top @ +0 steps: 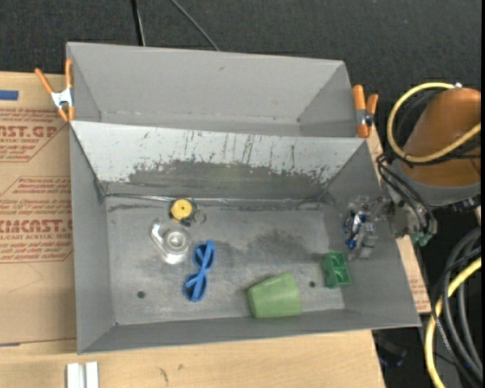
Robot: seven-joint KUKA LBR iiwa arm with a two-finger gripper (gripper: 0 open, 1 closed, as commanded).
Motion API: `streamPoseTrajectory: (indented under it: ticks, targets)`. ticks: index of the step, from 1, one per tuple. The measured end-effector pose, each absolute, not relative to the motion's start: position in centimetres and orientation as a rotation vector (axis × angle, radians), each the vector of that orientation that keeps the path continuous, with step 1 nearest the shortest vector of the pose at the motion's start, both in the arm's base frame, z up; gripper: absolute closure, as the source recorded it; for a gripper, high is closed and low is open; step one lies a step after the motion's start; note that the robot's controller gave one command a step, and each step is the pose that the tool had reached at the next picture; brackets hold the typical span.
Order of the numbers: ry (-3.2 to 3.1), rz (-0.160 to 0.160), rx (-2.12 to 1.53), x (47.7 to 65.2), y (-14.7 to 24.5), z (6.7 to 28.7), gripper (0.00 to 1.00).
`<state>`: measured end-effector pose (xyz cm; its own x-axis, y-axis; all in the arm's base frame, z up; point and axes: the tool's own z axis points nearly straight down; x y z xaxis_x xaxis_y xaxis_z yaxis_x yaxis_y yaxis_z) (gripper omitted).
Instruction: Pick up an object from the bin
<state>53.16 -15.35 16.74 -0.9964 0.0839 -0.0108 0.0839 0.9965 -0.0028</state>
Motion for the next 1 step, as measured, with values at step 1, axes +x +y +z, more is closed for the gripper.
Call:
streamPoseTrajectory:
  ticks: [1]
  targets:
    - [3.127,-0.002,0.157,53.51,-14.86,23.65,1.00]
